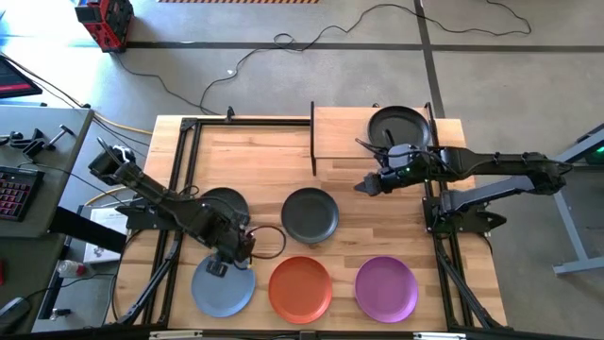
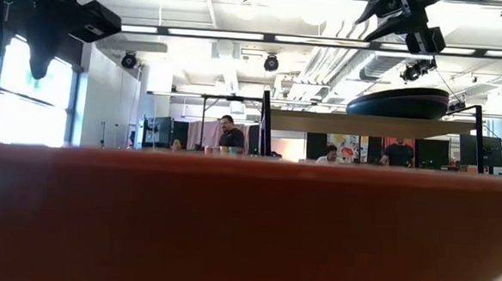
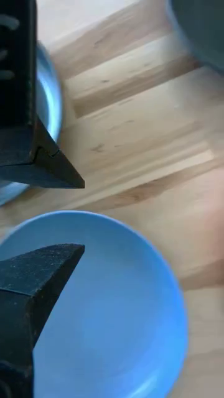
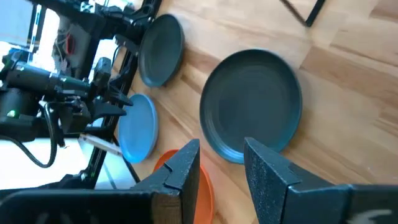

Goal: Place and stack plates onto a shelf
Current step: Stack the blue plate on top of the black plate on the shelf

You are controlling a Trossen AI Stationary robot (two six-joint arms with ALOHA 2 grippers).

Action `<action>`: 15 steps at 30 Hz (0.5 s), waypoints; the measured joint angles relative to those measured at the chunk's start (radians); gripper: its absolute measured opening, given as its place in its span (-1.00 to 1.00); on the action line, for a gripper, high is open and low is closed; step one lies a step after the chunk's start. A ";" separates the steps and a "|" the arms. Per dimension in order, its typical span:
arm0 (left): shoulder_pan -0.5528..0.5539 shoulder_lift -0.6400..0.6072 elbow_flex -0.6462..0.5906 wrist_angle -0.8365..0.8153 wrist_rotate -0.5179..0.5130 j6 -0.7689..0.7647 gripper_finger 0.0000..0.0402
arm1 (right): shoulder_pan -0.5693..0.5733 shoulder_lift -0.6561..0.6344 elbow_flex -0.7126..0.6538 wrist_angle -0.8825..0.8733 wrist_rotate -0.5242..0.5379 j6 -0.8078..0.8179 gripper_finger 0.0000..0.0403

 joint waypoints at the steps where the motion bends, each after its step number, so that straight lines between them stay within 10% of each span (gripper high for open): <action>1: -0.003 0.007 0.000 0.013 -0.010 0.000 -0.29 | 0.008 0.000 0.000 0.000 0.000 0.000 -0.46; 15: -0.008 0.218 0.000 0.074 0.014 -0.020 -0.29 | 0.064 0.000 0.000 0.004 0.000 -0.053 -0.46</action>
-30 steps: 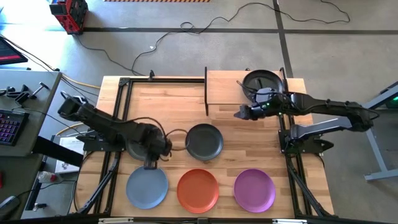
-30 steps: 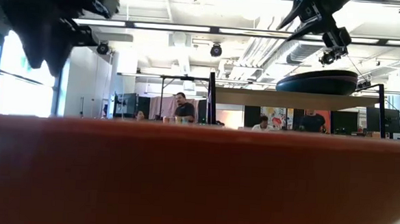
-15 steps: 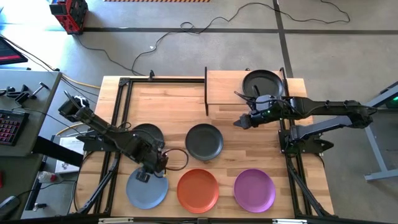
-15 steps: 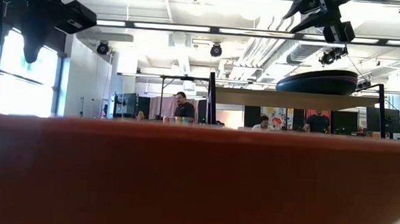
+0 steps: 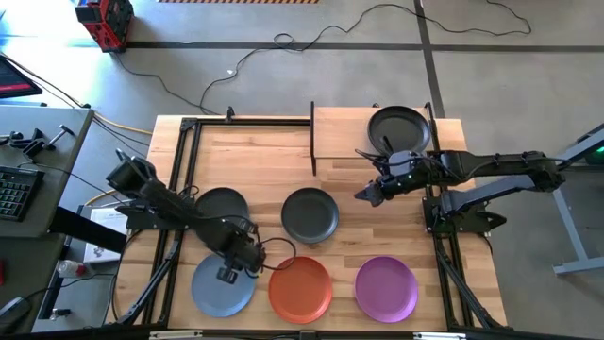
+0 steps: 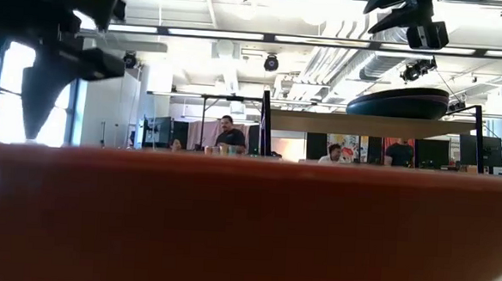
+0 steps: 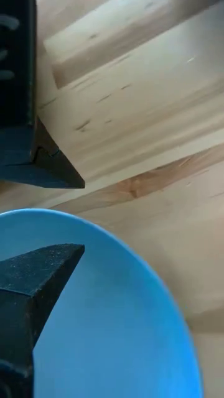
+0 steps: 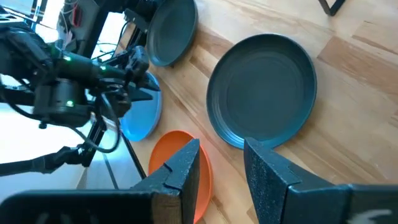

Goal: Place and stack plates onto a shelf
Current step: Stack the blue plate on top of the black plate on the shelf

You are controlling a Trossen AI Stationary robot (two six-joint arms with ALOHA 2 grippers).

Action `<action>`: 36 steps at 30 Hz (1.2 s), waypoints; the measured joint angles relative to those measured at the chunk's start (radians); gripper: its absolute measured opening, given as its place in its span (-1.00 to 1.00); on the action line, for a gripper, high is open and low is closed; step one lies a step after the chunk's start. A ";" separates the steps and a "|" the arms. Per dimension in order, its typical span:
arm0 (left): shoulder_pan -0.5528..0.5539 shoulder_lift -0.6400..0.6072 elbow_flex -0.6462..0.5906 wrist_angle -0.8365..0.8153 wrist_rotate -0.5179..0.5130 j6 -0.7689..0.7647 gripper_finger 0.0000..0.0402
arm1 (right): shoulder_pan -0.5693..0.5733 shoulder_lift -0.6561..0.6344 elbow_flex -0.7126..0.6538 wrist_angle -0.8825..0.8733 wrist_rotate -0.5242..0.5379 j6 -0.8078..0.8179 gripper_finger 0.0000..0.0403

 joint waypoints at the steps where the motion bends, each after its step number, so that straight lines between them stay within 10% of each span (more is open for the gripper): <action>1: 0.000 0.011 0.000 0.002 0.008 -0.002 -0.29 | 0.000 0.000 0.000 0.000 0.000 0.000 -0.46; 17: 0.002 0.118 0.000 0.021 0.057 -0.037 -0.31 | 0.001 0.000 0.000 0.002 0.000 -0.018 -0.46; 28: 0.003 0.112 0.004 0.017 0.079 -0.076 -0.93 | 0.001 0.000 0.000 -0.001 0.002 -0.044 -0.46; 36: 0.011 0.071 0.030 -0.079 0.099 -0.168 -0.98 | 0.000 0.025 0.001 -0.008 0.050 -0.139 -0.46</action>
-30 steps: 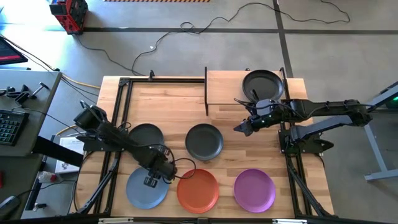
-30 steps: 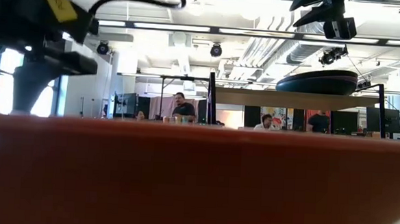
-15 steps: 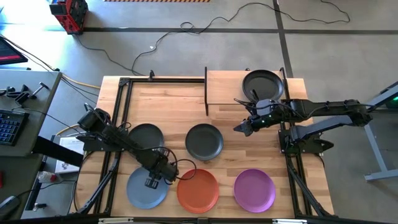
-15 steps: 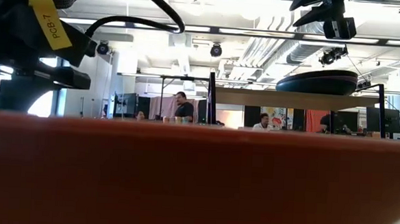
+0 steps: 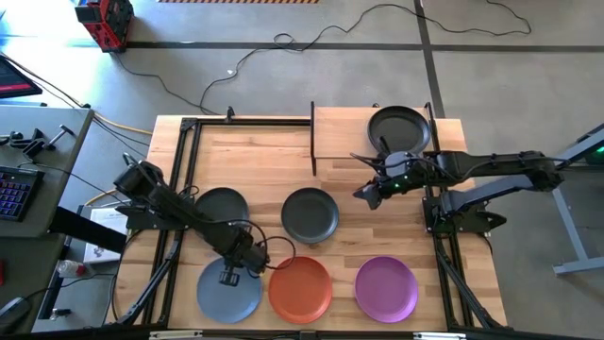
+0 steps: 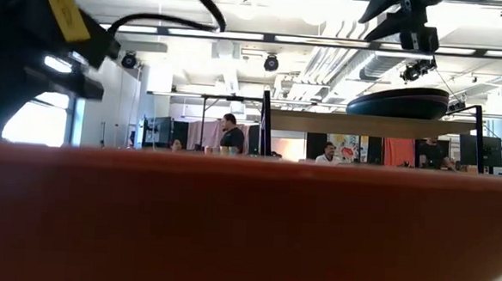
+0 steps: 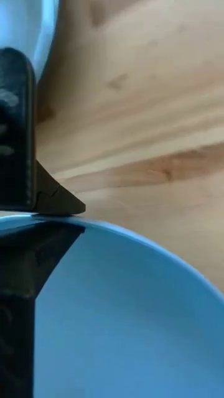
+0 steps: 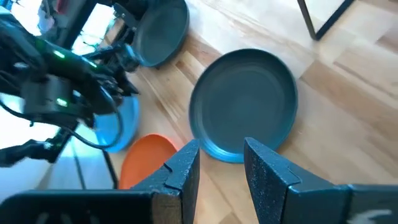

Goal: Place and stack plates onto a shelf
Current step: Stack the blue plate on top of the black plate on the shelf

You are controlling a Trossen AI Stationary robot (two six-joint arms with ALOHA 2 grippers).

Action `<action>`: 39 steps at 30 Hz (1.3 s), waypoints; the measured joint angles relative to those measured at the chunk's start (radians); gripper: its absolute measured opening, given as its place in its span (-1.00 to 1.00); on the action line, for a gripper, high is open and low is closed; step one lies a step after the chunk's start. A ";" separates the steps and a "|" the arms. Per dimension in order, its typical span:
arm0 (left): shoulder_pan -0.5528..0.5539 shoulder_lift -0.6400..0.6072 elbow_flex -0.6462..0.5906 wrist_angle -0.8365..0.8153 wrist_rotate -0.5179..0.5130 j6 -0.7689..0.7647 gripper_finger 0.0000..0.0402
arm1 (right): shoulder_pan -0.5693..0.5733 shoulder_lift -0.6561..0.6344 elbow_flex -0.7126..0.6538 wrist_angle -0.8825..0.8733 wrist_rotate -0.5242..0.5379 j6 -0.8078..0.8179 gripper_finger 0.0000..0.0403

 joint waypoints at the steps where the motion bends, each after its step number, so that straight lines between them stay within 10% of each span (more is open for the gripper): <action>1: 0.001 -0.005 0.017 -0.032 -0.003 -0.004 -0.99 | 0.000 0.006 0.000 0.005 0.004 -0.016 -0.46; 18: 0.067 -0.028 0.363 -0.601 -0.207 -0.134 -1.00 | 0.004 0.171 0.000 0.287 -0.021 -0.152 -0.46; 29: 0.215 -0.027 0.484 -0.622 -0.242 -0.405 -1.00 | 0.099 0.252 0.000 0.441 -0.052 -0.307 -0.46; 39: 0.280 -0.027 0.496 -0.468 -0.332 -0.513 -1.00 | 0.189 0.323 0.000 0.481 0.242 -0.349 -0.46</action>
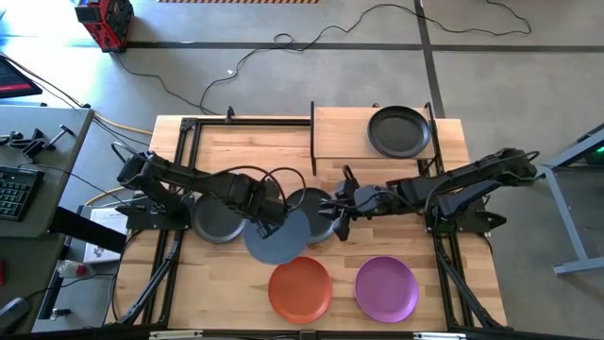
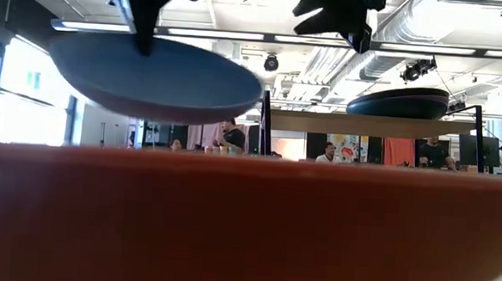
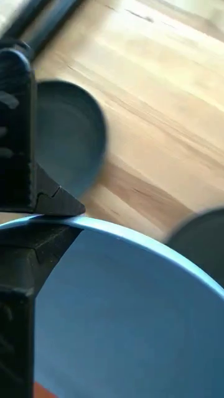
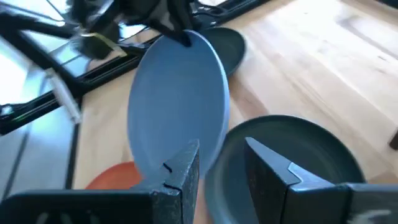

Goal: Place and stack plates onto a shelf
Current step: Stack the blue plate on top of the black plate on the shelf

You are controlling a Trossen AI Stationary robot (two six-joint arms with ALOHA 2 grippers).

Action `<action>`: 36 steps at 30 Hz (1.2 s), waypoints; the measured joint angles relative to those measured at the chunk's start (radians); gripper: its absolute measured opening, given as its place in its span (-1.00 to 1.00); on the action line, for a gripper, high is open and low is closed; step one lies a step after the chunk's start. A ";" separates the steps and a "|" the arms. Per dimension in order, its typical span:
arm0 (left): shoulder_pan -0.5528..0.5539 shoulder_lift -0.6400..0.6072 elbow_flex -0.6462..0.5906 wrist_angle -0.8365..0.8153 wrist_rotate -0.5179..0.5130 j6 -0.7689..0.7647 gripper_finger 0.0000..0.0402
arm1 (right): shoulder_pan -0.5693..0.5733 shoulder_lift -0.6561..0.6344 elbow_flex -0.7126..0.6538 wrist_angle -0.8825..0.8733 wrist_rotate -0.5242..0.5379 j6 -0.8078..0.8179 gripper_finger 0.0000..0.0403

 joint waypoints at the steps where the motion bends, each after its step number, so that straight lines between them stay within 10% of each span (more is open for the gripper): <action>1: 0.000 0.000 0.000 0.026 -0.012 -0.002 -1.00 | 0.002 0.005 0.000 -0.002 0.015 0.008 -0.46; 36: 0.000 0.000 0.000 0.321 -0.172 0.077 -1.00 | -0.001 0.038 -0.001 -0.117 -0.003 0.230 -0.68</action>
